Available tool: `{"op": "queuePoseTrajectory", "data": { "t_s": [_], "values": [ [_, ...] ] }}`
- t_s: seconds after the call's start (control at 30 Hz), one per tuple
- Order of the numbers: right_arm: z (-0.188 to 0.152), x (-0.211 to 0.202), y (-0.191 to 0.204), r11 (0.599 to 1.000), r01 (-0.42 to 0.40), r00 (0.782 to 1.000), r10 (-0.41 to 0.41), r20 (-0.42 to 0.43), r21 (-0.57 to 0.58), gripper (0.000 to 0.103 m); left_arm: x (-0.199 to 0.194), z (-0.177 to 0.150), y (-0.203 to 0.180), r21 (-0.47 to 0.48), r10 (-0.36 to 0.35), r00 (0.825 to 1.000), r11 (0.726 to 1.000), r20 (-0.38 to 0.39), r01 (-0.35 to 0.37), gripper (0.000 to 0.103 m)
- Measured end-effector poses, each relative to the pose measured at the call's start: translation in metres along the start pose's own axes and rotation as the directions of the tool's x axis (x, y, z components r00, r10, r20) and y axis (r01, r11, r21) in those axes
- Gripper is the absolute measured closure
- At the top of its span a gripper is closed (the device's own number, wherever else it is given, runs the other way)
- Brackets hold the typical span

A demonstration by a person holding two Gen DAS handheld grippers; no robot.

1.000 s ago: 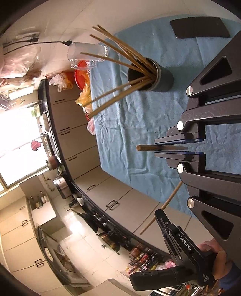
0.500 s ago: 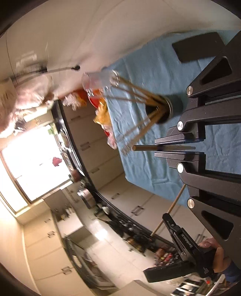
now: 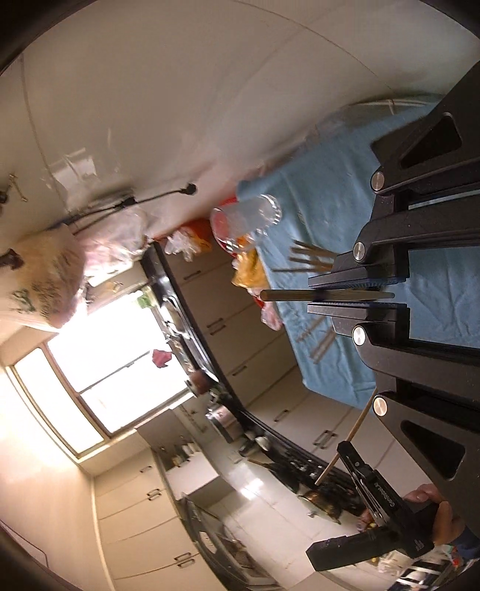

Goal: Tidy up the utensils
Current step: 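Lower the left tool's chopstick into the black cup while the right tool lowers its chopstick in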

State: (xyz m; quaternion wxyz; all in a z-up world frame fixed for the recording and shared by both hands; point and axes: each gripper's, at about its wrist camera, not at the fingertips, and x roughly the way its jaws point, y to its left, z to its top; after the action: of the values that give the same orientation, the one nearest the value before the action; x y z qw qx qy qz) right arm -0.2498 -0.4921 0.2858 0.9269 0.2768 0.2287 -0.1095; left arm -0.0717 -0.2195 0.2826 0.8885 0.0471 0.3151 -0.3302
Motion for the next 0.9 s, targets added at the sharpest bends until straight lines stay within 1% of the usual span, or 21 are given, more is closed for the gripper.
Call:
{"op": "queuePoseTrajectory", "data": {
  "t_s": [0.2, 0.33, 0.43, 0.67, 0.9],
  "values": [
    [0.021, -0.009, -0.004, 1.000, 0.009, 0.999, -0.009, 0.042, -0.001, 0.096, -0.001, 0.029, -0.020, 0.034, -0.051, 0.998, 0.998, 0.030, 0.050, 0.097],
    [0.029, -0.008, -0.004, 1.000, 0.008, 0.998, -0.008, 0.054, -0.003, 0.096, 0.003, 0.042, -0.032, 0.050, -0.071, 0.997, 0.996, 0.041, 0.069, 0.097],
    [0.032, -0.004, -0.002, 1.000, 0.006, 0.998, -0.006, 0.058, -0.006, 0.096, 0.009, 0.047, -0.039, 0.053, -0.087, 0.996, 0.995, 0.036, 0.085, 0.097],
    [0.032, 0.009, -0.006, 1.000, 0.010, 0.999, -0.009, 0.046, -0.003, 0.096, 0.038, 0.048, -0.048, 0.051, -0.094, 0.996, 0.994, -0.001, 0.094, 0.097],
    [0.028, 0.034, -0.015, 0.999, 0.034, 0.999, -0.034, 0.006, -0.007, 0.096, 0.065, 0.034, -0.048, 0.036, -0.093, 0.994, 0.995, -0.053, 0.095, 0.097]
  ]
}}
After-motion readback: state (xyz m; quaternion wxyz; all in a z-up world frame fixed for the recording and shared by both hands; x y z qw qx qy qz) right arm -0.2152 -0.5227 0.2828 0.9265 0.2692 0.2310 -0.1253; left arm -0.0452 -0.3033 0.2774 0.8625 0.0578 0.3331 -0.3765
